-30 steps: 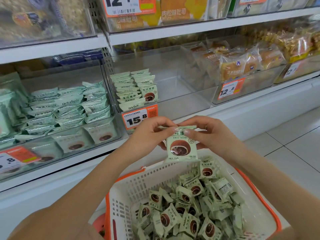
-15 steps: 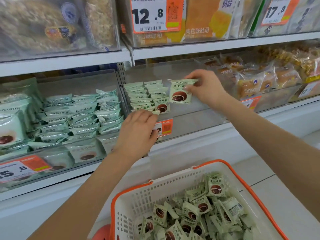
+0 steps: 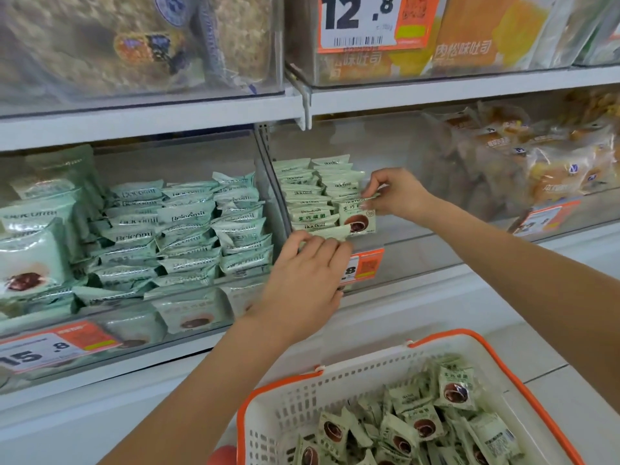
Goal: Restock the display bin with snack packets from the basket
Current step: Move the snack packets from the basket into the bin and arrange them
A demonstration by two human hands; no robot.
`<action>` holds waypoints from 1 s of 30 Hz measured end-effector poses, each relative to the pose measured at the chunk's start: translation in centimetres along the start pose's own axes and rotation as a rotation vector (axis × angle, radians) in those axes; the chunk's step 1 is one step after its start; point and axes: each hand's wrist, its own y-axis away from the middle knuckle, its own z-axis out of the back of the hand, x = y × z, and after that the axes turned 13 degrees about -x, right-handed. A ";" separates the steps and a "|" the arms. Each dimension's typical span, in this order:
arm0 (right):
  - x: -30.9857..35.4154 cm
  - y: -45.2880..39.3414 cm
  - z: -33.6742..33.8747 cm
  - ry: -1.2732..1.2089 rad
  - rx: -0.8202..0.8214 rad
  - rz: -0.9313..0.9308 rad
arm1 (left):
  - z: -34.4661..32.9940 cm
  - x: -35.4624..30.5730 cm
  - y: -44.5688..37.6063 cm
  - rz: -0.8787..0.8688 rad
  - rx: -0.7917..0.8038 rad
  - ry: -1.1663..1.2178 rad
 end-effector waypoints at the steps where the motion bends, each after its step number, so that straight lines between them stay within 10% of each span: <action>1: -0.1 0.1 0.1 -0.051 0.002 -0.028 | 0.0 0.0 0.0 0.002 0.002 0.004; 23: 0.3 0.8 0.3 0.305 -0.035 0.173 | 0.2 -0.2 0.3 0.019 -0.009 0.041; 30: 2.4 7.9 3.8 0.069 -0.568 0.191 | 1.4 -2.3 -0.1 -0.022 -0.202 0.224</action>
